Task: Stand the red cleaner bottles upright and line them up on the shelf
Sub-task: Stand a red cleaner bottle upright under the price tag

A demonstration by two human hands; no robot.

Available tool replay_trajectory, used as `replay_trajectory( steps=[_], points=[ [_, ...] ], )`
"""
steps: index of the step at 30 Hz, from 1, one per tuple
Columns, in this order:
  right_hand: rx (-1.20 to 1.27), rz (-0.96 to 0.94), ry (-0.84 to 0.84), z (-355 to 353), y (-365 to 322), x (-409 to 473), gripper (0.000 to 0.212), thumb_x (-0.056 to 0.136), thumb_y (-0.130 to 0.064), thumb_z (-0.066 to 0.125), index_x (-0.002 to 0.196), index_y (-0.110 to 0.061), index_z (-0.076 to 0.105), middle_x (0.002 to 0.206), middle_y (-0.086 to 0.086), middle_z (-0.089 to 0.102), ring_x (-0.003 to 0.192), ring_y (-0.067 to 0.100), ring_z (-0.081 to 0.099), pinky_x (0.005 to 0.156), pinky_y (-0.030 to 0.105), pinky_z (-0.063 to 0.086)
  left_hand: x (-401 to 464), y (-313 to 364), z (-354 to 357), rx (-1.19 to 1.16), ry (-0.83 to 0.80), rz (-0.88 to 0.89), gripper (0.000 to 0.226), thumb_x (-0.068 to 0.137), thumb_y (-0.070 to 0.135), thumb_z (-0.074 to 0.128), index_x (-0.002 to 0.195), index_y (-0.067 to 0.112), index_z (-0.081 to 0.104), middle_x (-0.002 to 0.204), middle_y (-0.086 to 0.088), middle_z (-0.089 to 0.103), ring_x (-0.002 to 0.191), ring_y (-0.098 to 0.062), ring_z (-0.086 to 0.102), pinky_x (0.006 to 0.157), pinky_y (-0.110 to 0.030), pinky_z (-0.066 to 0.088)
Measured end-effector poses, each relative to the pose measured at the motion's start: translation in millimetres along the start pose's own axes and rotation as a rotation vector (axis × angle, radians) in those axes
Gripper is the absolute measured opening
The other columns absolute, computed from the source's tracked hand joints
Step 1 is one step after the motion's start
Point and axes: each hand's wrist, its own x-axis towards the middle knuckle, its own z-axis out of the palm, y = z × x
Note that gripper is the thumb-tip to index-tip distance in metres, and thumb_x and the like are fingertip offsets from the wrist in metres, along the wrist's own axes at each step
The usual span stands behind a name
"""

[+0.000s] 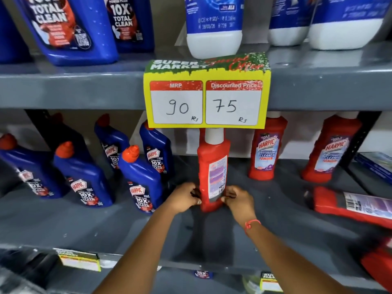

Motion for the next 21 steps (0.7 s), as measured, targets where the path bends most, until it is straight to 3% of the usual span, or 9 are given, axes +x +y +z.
replay_trajectory(
  steps=[2, 4, 6, 9, 12, 14, 16, 18, 21],
  points=[
    [-0.033, -0.026, -0.008, 4.5, -3.5, -2.8, 0.031, 0.074, 0.013, 0.054, 0.1, 0.002, 0.065, 0.102, 0.016, 0.07, 0.088, 0.015, 0.059, 0.081, 0.02, 0.044, 0.9, 2.6, -1.2, 0.001, -0.015, 0.007, 0.02, 0.072, -0.003, 0.061, 0.089, 0.006, 0.064, 0.084, -0.005, 0.066, 0.064, -0.003, 0.056, 0.056, -0.006, 0.044],
    [-0.09, -0.054, -0.098, 9.8, -8.0, -7.3, 0.027, 0.073, 0.008, 0.053, 0.095, 0.0, 0.066, 0.096, 0.017, 0.071, 0.083, 0.013, 0.056, 0.073, 0.02, 0.043, 1.8, 5.8, -1.3, -0.061, -0.004, -0.016, 0.026, 0.073, -0.004, 0.059, 0.096, 0.008, 0.063, 0.084, -0.003, 0.064, 0.066, -0.007, 0.057, 0.055, -0.009, 0.048],
    [-0.099, -0.018, -0.312, 10.2, -11.5, -11.6, 0.032, 0.067, -0.001, 0.059, 0.099, -0.006, 0.063, 0.082, 0.008, 0.068, 0.074, 0.013, 0.056, 0.064, 0.021, 0.045, 2.9, 7.5, -2.2, -0.122, 0.006, -0.017, 0.036, 0.073, 0.0, 0.063, 0.107, 0.013, 0.059, 0.093, -0.001, 0.065, 0.079, -0.014, 0.062, 0.064, -0.019, 0.054],
    [-0.045, 0.039, -0.602, 6.3, -11.5, -11.2, 0.045, 0.064, 0.006, 0.065, 0.103, -0.015, 0.054, 0.076, 0.002, 0.057, 0.068, 0.011, 0.052, 0.057, 0.016, 0.044, 3.8, 9.4, -5.4, -0.186, -0.036, 0.028, 0.053, 0.071, 0.001, 0.07, 0.119, 0.013, 0.052, 0.119, -0.01, 0.063, 0.109, -0.024, 0.058, 0.096, -0.038, 0.048],
    [-0.035, -0.014, -0.561, 4.7, -8.9, -7.0, 0.05, 0.065, 0.008, 0.068, 0.104, -0.019, 0.051, 0.086, -0.001, 0.06, 0.081, 0.013, 0.057, 0.071, 0.023, 0.05, 3.6, 6.7, -4.2, -0.195, -0.108, 0.028, 0.058, 0.073, -0.005, 0.065, 0.125, 0.009, 0.046, 0.129, -0.014, 0.056, 0.119, -0.026, 0.051, 0.105, -0.04, 0.04],
    [0.012, -0.016, -0.478, 2.8, -7.2, -3.0, 0.063, 0.063, 0.011, 0.069, 0.116, -0.015, 0.047, 0.105, 0.004, 0.063, 0.097, 0.018, 0.06, 0.084, 0.031, 0.052, 3.2, 3.5, -0.8, -0.236, -0.147, -0.002, 0.058, 0.073, -0.01, 0.062, 0.126, 0.005, 0.042, 0.13, -0.018, 0.053, 0.119, -0.028, 0.05, 0.101, -0.035, 0.041],
    [0.047, 0.017, -0.427, -2.1, -6.3, 0.5, 0.062, 0.064, 0.014, 0.068, 0.118, -0.006, 0.047, 0.114, 0.012, 0.062, 0.102, 0.022, 0.059, 0.092, 0.036, 0.049, 3.6, -0.1, 2.3, -0.282, -0.105, -0.039, 0.056, 0.072, -0.01, 0.063, 0.123, 0.003, 0.043, 0.128, -0.021, 0.053, 0.114, -0.027, 0.052, 0.098, -0.035, 0.043],
    [0.058, 0.041, -0.377, -7.1, -4.1, 4.5, 0.054, 0.066, 0.016, 0.065, 0.115, -0.002, 0.052, 0.116, 0.018, 0.062, 0.102, 0.025, 0.059, 0.094, 0.038, 0.048, 4.0, -2.4, 5.0, -0.287, -0.028, -0.063, 0.055, 0.068, -0.005, 0.069, 0.117, 0.006, 0.046, 0.124, -0.021, 0.057, 0.106, -0.024, 0.055, 0.098, -0.039, 0.045],
    [0.038, 0.05, -0.294, -10.8, -4.0, 8.9, 0.044, 0.068, 0.017, 0.061, 0.109, 0.001, 0.057, 0.117, 0.021, 0.062, 0.105, 0.029, 0.059, 0.091, 0.033, 0.046, 1.8, -6.0, 12.4, -0.249, 0.055, -0.093, 0.059, 0.063, 0.01, 0.077, 0.114, 0.011, 0.049, 0.122, -0.013, 0.061, 0.109, -0.024, 0.057, 0.099, -0.044, 0.045]
  ],
)
